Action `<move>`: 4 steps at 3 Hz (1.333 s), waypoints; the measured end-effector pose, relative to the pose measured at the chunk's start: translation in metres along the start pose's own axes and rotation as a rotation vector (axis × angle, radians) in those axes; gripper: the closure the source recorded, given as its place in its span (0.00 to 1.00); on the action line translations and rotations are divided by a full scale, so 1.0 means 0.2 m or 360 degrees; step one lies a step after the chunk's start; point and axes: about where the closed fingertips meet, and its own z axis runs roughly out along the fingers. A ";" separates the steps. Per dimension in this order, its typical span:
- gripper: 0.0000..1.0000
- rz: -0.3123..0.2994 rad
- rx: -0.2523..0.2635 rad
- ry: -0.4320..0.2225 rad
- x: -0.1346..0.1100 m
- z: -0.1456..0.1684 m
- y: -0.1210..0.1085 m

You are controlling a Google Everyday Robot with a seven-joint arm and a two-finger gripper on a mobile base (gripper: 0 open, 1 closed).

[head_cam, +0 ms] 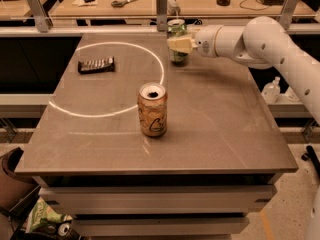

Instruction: Knock green can over

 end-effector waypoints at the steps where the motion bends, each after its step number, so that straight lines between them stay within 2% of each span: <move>1: 1.00 -0.0018 0.0076 0.0118 0.00 -0.10 -0.03; 2: 1.00 -0.0058 0.0145 0.0274 -0.02 -0.18 -0.03; 3: 1.00 -0.0116 0.0214 0.0473 -0.06 -0.24 -0.04; 4: 1.00 -0.0168 0.0246 0.0664 -0.05 -0.24 -0.06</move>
Offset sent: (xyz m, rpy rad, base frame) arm -0.0319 -0.0578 0.0294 -0.3112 0.1187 -0.1542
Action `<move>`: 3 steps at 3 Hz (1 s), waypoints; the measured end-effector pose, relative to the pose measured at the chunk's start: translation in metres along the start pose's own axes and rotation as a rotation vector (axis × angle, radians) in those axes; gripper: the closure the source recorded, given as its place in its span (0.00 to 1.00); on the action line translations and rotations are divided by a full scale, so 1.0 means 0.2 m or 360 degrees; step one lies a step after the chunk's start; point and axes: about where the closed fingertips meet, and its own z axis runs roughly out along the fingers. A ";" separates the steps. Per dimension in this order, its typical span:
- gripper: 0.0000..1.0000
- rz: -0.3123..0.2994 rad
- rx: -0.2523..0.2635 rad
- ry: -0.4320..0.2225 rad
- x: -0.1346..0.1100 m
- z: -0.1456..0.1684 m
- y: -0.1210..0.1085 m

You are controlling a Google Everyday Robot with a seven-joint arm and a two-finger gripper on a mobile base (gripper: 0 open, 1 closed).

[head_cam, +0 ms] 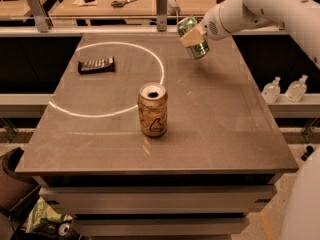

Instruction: Knock green can over

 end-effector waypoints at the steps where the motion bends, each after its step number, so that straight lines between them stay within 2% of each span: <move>1: 1.00 -0.0055 -0.0002 0.0220 0.07 0.08 0.01; 2: 1.00 -0.0099 -0.0009 0.0423 0.16 0.15 0.03; 3: 1.00 -0.0144 -0.0031 0.0563 0.21 0.21 0.05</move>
Offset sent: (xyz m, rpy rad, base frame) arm 0.0043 -0.0027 -0.0652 -0.3532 0.2543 -0.0122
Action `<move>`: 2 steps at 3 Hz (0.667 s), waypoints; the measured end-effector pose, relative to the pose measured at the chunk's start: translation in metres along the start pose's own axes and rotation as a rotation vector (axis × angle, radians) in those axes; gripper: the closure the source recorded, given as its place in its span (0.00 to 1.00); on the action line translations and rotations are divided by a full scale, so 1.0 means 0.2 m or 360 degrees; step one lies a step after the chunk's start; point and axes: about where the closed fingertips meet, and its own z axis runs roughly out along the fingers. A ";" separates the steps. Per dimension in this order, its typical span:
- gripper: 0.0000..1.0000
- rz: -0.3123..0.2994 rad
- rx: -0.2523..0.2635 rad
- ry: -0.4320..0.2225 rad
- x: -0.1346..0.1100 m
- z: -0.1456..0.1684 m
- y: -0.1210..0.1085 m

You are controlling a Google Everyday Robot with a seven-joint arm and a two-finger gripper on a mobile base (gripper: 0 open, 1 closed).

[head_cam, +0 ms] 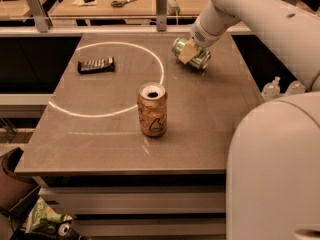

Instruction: Knock green can over

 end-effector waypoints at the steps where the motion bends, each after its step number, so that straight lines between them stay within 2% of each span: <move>1: 1.00 -0.0068 -0.0063 0.0060 -0.02 0.09 0.03; 2: 1.00 -0.0070 -0.0066 0.0063 -0.02 0.09 0.03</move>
Offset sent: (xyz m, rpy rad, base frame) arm 0.0048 0.0096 -0.0122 -0.0252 0.0351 0.0397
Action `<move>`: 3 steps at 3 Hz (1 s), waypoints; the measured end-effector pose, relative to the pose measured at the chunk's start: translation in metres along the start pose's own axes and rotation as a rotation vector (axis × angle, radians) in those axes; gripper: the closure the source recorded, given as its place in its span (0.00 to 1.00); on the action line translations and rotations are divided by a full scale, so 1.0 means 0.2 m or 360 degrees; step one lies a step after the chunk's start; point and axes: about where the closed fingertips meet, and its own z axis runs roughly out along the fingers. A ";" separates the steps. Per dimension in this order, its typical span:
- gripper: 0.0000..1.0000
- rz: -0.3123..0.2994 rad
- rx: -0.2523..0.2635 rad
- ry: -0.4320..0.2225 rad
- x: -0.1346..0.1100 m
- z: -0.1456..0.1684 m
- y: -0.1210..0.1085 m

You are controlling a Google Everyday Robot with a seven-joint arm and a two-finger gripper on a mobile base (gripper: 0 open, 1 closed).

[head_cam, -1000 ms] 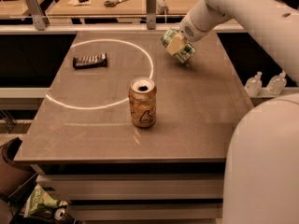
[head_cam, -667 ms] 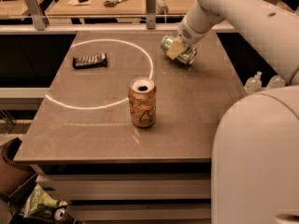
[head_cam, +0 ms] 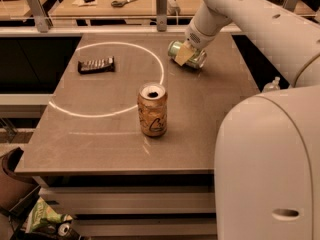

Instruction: Knock green can over

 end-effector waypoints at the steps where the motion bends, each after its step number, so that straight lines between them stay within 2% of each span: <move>1: 0.85 0.0000 0.0000 0.0000 0.00 -0.01 0.00; 3: 0.39 -0.0001 -0.0004 0.0003 -0.01 -0.01 0.00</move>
Offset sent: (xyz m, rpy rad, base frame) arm 0.0000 0.0001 0.0012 0.0000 0.0002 0.0001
